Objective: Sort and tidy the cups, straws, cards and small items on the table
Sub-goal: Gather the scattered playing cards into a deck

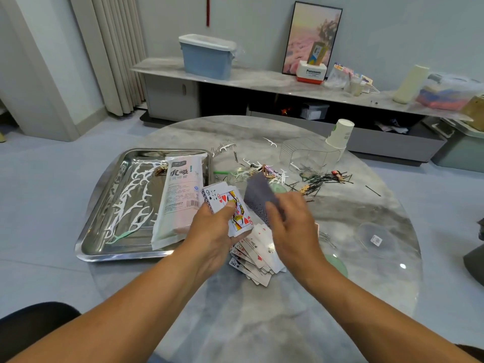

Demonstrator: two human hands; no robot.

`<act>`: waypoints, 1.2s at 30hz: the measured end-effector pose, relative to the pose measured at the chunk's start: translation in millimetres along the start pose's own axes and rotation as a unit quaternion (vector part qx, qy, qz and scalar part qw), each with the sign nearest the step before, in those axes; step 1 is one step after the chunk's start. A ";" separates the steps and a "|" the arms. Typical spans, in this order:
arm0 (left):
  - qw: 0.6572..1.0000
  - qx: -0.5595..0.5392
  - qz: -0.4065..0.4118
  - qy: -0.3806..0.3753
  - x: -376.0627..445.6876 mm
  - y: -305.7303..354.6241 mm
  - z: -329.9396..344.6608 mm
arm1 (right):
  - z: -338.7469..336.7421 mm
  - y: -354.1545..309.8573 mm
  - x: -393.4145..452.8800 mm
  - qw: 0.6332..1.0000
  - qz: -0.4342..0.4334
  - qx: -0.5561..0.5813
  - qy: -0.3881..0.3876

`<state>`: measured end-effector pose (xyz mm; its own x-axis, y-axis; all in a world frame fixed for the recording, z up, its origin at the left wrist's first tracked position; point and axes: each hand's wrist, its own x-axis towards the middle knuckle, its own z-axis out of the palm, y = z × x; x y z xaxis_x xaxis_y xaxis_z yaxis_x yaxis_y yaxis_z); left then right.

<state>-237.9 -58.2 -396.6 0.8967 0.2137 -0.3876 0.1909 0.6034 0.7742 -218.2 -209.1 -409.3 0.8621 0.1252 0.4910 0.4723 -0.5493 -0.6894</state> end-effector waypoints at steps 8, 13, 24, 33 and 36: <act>0.992 -0.062 -0.027 -0.102 -8.3 -2.1 -1.1 | 9.9 -12.3 -18.7 0.968 -0.067 -0.210 -0.123; 0.998 0.001 0.013 -0.055 -5.0 -7.8 -5.4 | 2.6 -13.6 0.2 0.993 0.082 -0.017 -0.084; 0.997 0.040 -0.014 -0.062 -8.0 -9.3 3.2 | -3.5 1.3 5.6 0.876 0.334 0.330 -0.115; 0.992 0.109 0.039 -0.039 -8.7 -9.3 0.9 | -4.7 0.3 3.6 0.860 0.327 0.367 -0.134; 0.995 0.076 0.018 -0.057 -11.8 -6.5 2.6 | -3.3 0.2 3.8 0.861 0.333 0.366 -0.118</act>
<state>-248.7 -66.5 -395.8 0.9420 0.1386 -0.3058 0.2086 0.4721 0.8565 -215.4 -211.5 -405.9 0.9593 0.1950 -0.2042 -0.2254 0.0931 -0.9698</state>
